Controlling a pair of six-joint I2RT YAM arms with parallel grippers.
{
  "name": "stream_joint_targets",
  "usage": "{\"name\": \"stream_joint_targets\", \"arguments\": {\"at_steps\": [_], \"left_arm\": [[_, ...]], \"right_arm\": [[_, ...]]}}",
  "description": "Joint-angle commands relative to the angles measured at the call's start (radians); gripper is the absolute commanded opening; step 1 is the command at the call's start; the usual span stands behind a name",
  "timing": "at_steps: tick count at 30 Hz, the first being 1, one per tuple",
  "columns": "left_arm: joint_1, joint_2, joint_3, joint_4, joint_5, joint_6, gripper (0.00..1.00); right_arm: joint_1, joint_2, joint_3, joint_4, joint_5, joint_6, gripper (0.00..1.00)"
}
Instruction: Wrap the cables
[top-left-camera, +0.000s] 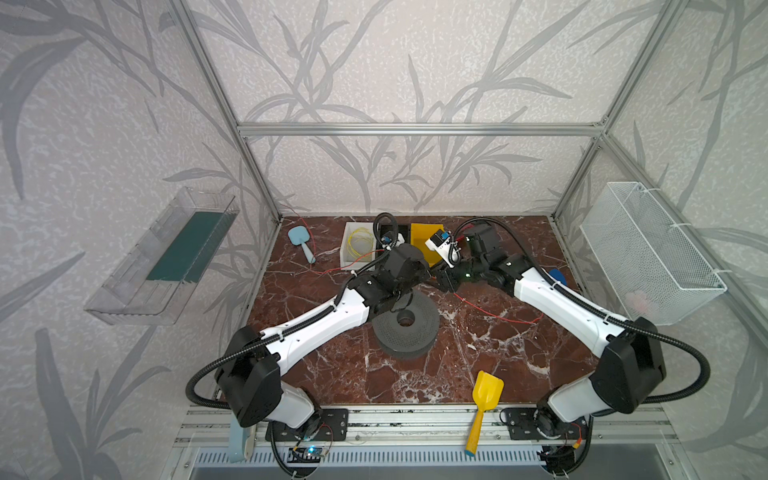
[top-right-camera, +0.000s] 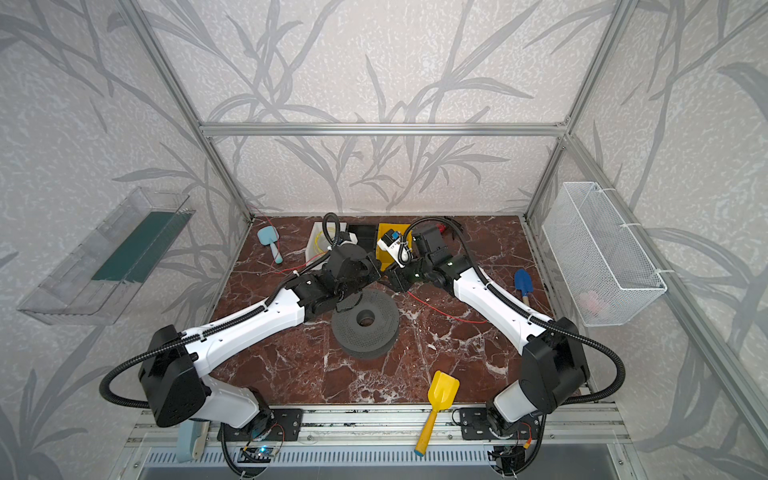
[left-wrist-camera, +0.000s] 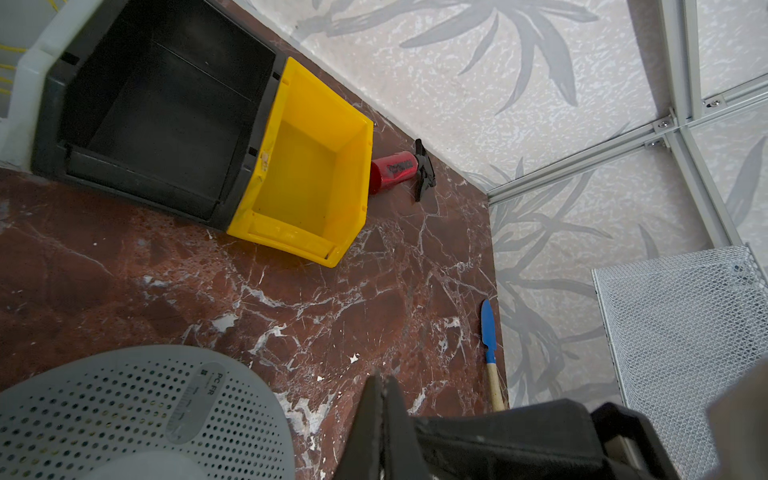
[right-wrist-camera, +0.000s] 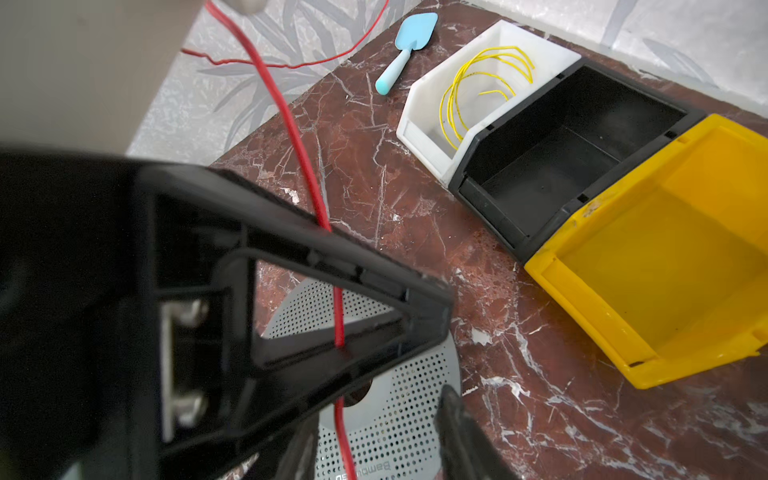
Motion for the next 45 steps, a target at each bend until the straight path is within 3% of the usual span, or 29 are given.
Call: {"name": "stream_joint_targets", "arguments": {"at_steps": [1,6,9,10,12,14,19,22,25,29,35,41,45], "left_arm": [[-0.004,0.003,0.03,-0.007,0.023,0.034,0.0],[-0.004,0.01,0.046,-0.038,0.049,0.052,0.0],[-0.004,0.009,0.035,-0.03,0.063,0.065,0.0],[-0.004,0.004,0.025,-0.021,0.07,0.07,0.04],[-0.001,-0.013,0.011,-0.019,0.094,0.09,0.24],[0.003,-0.04,0.005,-0.038,0.132,0.12,0.52],[0.018,-0.155,0.006,-0.211,0.242,0.213,0.93],[0.04,-0.24,0.0,-0.359,0.328,0.249,0.95],[0.1,-0.362,-0.057,-0.429,0.417,0.209,0.91],[0.282,-0.519,-0.088,-0.544,0.468,0.144,0.78],[0.591,-0.533,-0.031,-0.659,0.575,0.321,0.78],[0.797,-0.47,-0.113,-0.441,0.726,0.379,0.74],[0.839,-0.433,-0.16,-0.309,0.82,0.365,0.77]], "right_arm": [[0.011,0.008,0.022,0.019,0.007,-0.019,0.35],[0.014,0.002,0.021,0.033,0.015,-0.015,0.01],[0.015,-0.015,0.017,0.026,0.041,-0.022,0.0],[0.016,-0.021,0.013,0.026,0.051,-0.025,0.0],[0.015,-0.034,0.004,0.024,0.069,-0.03,0.0],[0.014,-0.041,-0.002,0.018,0.085,-0.038,0.0],[-0.005,-0.028,0.006,0.003,0.11,-0.03,0.0],[-0.027,-0.011,0.022,0.004,0.077,-0.013,0.0],[-0.039,-0.006,0.033,0.004,0.044,-0.003,0.0],[-0.042,-0.027,0.028,-0.01,0.008,0.012,0.0],[-0.051,-0.107,0.013,-0.038,-0.108,0.05,0.0],[-0.078,-0.2,0.028,-0.133,-0.225,0.103,0.0],[-0.09,-0.253,0.023,-0.183,-0.297,0.121,0.0]]}}
